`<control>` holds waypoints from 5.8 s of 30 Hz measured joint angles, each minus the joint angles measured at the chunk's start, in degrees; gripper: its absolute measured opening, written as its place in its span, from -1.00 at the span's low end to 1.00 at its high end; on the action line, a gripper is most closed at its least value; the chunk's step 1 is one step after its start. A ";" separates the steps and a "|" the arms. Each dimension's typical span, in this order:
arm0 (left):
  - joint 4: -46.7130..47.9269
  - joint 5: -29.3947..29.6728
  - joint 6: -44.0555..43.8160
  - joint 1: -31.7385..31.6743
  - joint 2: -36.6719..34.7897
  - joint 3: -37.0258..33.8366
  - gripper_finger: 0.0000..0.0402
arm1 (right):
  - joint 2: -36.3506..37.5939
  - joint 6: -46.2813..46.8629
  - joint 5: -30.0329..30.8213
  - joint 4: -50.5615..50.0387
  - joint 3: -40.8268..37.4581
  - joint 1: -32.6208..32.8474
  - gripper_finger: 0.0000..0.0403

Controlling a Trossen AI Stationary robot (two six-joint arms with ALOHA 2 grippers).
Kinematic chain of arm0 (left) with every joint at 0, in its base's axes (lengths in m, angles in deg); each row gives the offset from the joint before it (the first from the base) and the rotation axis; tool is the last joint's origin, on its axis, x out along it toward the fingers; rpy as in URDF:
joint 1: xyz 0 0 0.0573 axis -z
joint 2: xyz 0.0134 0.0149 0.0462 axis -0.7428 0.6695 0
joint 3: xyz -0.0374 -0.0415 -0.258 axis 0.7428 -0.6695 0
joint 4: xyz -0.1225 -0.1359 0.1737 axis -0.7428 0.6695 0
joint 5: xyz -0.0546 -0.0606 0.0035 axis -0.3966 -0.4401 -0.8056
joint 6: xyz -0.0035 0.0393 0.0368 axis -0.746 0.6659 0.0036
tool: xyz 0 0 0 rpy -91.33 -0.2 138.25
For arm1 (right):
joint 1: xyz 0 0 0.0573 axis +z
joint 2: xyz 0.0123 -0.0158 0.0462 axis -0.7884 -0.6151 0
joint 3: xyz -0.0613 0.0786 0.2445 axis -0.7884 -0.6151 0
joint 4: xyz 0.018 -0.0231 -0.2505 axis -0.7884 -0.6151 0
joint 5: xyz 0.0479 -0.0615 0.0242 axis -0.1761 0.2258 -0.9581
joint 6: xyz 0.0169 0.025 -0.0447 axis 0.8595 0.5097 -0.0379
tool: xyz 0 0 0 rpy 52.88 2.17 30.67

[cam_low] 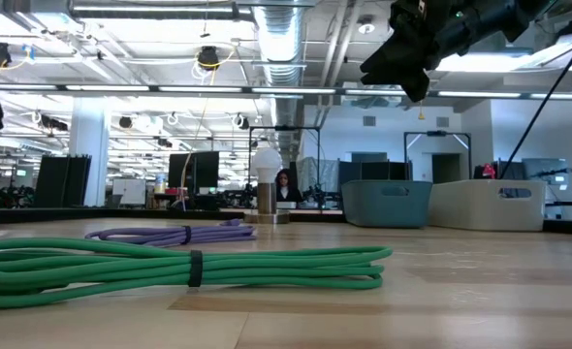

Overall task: Pick & Place USB Port
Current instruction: Put the braided red charger cable into the blue bin

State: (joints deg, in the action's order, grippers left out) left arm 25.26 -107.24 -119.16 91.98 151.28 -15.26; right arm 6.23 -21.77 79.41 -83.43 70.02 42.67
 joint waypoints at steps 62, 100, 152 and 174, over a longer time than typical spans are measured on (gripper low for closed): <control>-13.18 18.03 75.76 -47.29 -27.04 -0.06 -0.95 | 6.25 -10.71 3.42 -14.24 -0.02 -3.35 -0.45; -25.40 13.64 77.26 -50.91 -24.68 0.04 -0.95 | -42.42 -11.63 2.88 41.86 14.25 6.08 -0.17; -10.68 16.07 77.05 -50.89 -37.46 0.02 -0.39 | -37.31 -20.75 10.68 33.63 15.13 2.53 -0.91; -7.70 16.07 76.87 -50.89 -38.12 0.02 -0.40 | -18.53 -12.15 24.27 24.24 -6.38 -15.21 -0.91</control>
State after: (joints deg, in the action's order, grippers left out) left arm 17.56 -91.17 -42.30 41.10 113.15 -15.24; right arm -12.29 -33.92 103.68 -59.19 63.64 27.46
